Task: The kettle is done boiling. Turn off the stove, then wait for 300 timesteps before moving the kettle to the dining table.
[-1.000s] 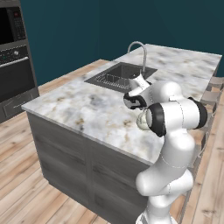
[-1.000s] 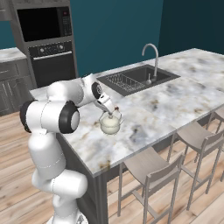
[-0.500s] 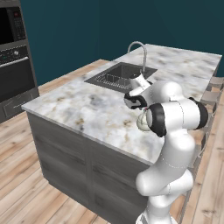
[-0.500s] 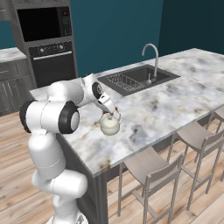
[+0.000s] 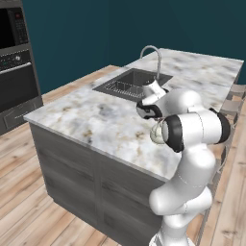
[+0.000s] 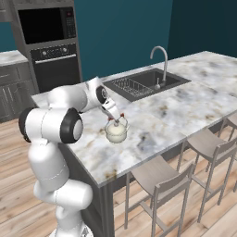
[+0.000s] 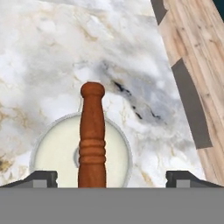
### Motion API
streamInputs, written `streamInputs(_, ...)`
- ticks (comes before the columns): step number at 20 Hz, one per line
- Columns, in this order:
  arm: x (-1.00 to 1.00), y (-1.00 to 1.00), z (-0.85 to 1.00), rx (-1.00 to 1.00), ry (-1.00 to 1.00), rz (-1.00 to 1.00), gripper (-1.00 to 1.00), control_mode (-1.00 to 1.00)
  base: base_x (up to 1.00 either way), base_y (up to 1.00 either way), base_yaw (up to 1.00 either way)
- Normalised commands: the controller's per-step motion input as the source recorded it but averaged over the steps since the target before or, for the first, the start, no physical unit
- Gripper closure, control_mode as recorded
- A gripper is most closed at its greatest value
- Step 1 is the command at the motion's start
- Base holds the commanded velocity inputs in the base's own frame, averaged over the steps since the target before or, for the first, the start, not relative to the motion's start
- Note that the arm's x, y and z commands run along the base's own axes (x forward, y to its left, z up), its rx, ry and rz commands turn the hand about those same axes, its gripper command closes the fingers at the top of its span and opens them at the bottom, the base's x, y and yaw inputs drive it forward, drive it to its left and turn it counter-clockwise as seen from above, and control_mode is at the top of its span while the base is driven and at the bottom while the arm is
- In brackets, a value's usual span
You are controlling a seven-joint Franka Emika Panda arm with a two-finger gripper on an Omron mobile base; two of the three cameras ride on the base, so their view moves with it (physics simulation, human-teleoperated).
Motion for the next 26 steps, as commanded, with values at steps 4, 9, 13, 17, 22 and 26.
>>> streamInputs(4, -0.14, 0.00, 0.28, 0.00, 0.00, -0.10, -1.00, -1.00, 0.00, 0.00, 0.00)
streamInputs(9, -0.09, 0.00, 0.29, 0.00, 0.00, -0.09, -1.00, -1.00, 0.00, 0.00, 0.00)
streamInputs(13, -0.12, 0.00, 0.22, 0.00, 0.00, -0.08, -1.00, -1.00, 0.00, 0.00, 0.00)
streamInputs(17, -0.23, 0.00, 0.19, 0.00, 0.00, -0.07, -1.00, -1.00, 0.00, 0.00, 0.00)
streamInputs(22, -0.42, 0.01, 0.17, -0.02, -0.02, -0.03, -1.00, -1.00, 0.00, 0.00, 0.00)
streamInputs(26, -0.53, 0.09, 0.19, -0.06, -0.11, -0.01, -1.00, -1.00, 0.00, 0.00, 0.00)
